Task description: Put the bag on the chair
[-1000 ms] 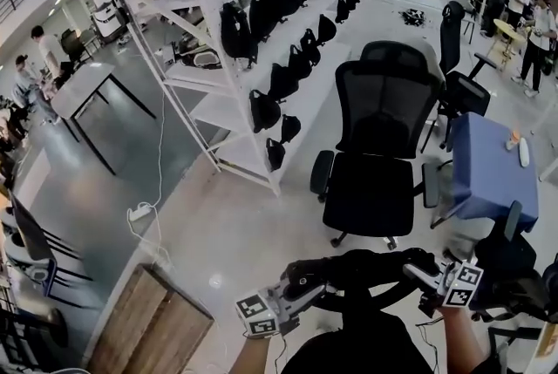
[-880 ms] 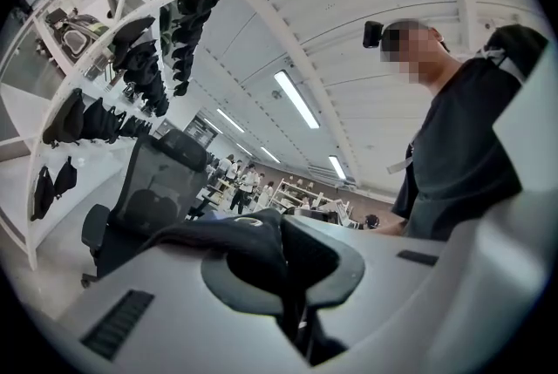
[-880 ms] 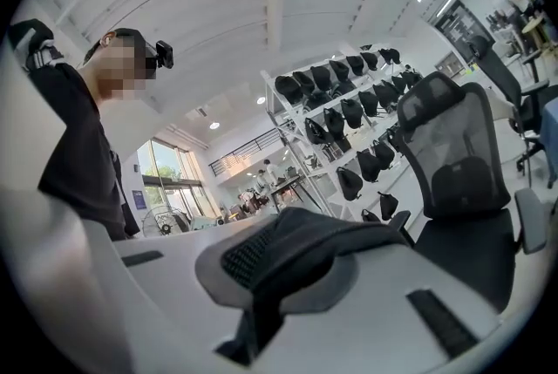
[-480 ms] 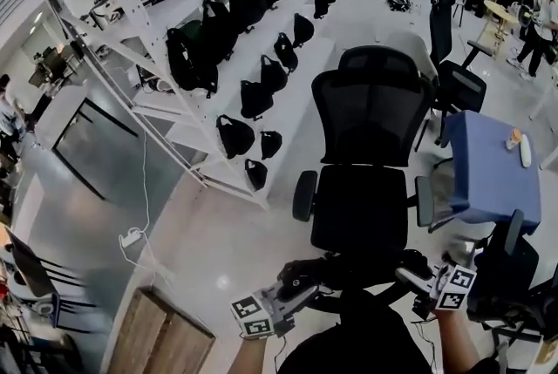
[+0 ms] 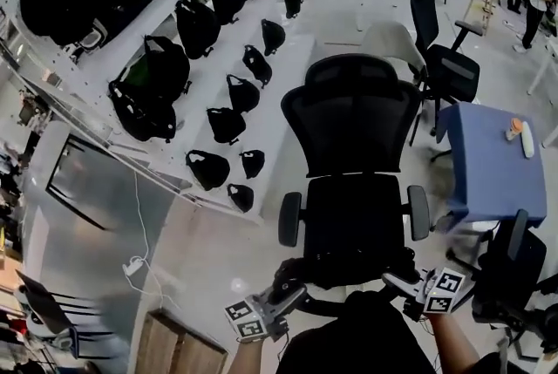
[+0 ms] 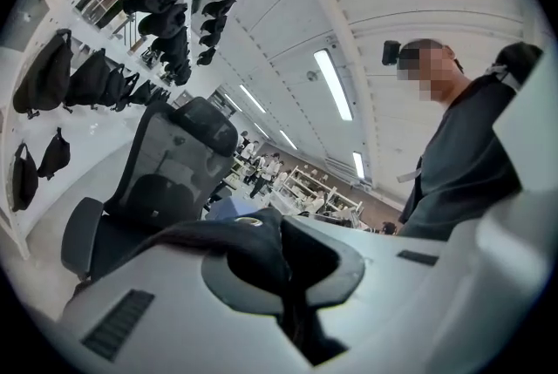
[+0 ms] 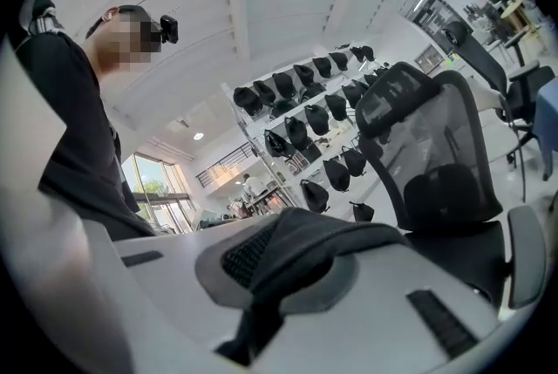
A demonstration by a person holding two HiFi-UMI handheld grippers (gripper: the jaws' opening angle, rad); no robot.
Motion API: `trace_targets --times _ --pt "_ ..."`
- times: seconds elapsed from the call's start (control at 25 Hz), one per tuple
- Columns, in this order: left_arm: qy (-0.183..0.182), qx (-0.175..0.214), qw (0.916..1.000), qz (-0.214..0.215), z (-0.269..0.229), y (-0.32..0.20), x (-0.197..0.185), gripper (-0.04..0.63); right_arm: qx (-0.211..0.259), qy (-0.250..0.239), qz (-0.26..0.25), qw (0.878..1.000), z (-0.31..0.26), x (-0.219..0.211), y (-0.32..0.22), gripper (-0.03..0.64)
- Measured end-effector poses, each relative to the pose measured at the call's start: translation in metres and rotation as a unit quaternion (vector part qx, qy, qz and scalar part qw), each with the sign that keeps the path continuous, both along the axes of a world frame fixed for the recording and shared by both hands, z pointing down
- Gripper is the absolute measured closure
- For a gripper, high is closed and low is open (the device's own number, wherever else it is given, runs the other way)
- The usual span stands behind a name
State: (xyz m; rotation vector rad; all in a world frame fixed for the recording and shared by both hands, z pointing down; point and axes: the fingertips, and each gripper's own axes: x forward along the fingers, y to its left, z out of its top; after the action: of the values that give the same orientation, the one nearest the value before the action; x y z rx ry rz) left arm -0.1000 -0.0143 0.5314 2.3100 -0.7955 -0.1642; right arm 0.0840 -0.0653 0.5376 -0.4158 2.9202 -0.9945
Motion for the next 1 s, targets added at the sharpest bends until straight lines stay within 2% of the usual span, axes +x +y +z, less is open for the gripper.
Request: trace_targets --times 0.32,0.48,0.64,0.92,1.0 --pt "0.001 -0.027 0.9996 0.011 0.022 -0.067 0.006 0.574 -0.034 0.003 0.030 0.999 0.024 0.009 -0.065 0.600" --pt "0.007 -0.037 0.9991 0.019 0.036 -0.103 0.004 0.574 -0.035 0.011 0.035 0.999 0.040 0.007 -0.090 0.600" --pt "0.007 -0.042 0.9979 0.049 0.055 -0.133 -0.003 0.574 -0.056 0.011 0.050 0.997 0.062 0.001 -0.120 0.600" --pt "0.012 -0.070 0.9906 0.117 0.086 -0.175 -0.006 0.574 -0.094 0.023 0.111 0.989 0.085 -0.001 -0.170 0.600" --pt "0.013 -0.072 0.9897 0.123 0.093 -0.195 -0.009 0.574 -0.098 0.022 0.130 0.986 0.090 -0.003 -0.187 0.600"
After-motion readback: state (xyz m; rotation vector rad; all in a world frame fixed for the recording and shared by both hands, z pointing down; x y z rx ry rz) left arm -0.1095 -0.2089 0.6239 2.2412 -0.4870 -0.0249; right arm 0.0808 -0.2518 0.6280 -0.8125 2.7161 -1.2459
